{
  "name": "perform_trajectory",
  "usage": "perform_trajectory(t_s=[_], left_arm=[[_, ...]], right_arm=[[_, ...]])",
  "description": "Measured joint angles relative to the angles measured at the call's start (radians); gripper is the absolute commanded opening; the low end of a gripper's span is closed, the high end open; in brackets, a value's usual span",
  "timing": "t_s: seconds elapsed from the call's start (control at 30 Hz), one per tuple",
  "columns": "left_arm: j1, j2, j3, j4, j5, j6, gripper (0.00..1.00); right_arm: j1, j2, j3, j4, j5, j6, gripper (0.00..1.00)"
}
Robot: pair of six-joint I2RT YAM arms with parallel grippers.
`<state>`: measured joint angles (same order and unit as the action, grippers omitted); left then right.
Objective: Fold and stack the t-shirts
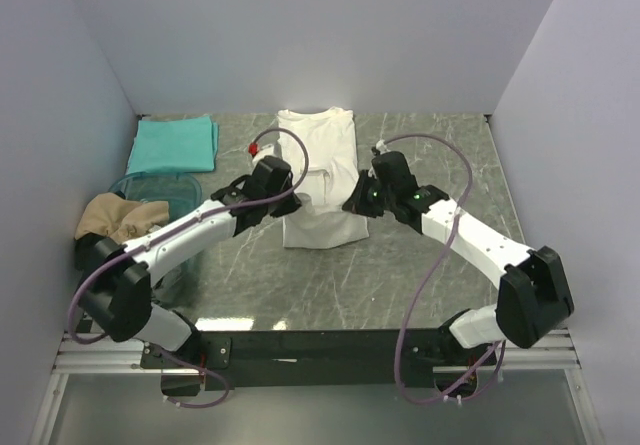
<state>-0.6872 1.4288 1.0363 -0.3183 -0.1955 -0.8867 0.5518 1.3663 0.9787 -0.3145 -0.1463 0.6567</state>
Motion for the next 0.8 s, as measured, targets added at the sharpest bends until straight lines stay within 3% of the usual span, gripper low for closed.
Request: perform_trajectory(t_s=[0.43,0.8], left_arm=[[0.142,0.274,0.26,0.017,0.089,0.129,0.01],[0.216,0.417,0.39,-0.008,0.124,0.171,0.01]], right_arm=[[-0.105,0.226,0.21,0.006,-0.023,-0.034,0.0],[-0.146,0.418,0.38,-0.003,-0.072,-0.064,0.0]])
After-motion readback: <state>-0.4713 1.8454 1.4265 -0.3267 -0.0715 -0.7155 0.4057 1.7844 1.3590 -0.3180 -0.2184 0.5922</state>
